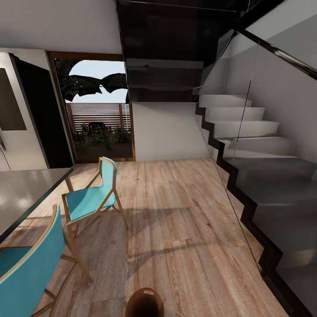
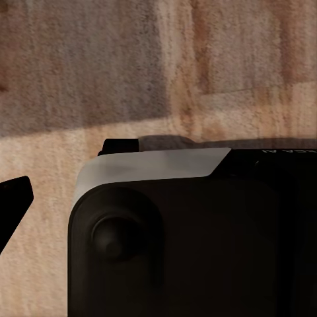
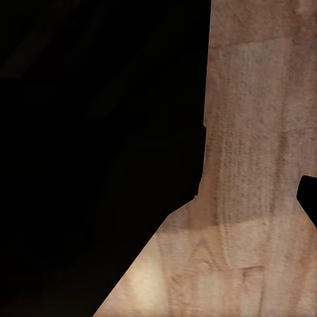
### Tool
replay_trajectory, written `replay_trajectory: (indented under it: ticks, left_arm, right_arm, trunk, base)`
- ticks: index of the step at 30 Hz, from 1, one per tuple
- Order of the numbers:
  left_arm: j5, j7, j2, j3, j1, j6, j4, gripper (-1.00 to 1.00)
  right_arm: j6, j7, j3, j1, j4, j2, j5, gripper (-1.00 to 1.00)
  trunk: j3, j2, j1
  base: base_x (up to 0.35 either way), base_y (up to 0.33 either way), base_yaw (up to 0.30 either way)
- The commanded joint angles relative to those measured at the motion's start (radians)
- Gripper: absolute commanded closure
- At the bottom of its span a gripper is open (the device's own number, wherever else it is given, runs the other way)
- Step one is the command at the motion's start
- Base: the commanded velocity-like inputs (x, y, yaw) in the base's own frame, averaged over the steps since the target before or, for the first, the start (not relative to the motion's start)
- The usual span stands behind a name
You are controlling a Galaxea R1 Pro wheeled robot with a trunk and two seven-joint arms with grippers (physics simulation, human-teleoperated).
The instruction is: Put the three can of soda from the living room inside the tash can in the kitchen.
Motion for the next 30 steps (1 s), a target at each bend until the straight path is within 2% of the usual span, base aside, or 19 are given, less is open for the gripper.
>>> replay_trajectory:
  ticks: [1, 30]
  left_arm:
    - [0.0, 0.0, 0.0, 0.0, 0.0, 0.0, 0.0, -1.0]
    - [0.0, 0.0, 0.0, 0.0, 0.0, 0.0, 0.0, -1.0]
  right_arm:
    - [0.0, 0.0, 0.0, 0.0, 0.0, 0.0, 0.0, -1.0]
    - [0.0, 0.0, 0.0, 0.0, 0.0, 0.0, 0.0, -1.0]
  trunk:
    - [0.0, 0.0, 0.0]
    - [0.0, 0.0, 0.0]
  base:
    - [0.0, 0.0, 0.0]
    - [0.0, 0.0, 0.0]
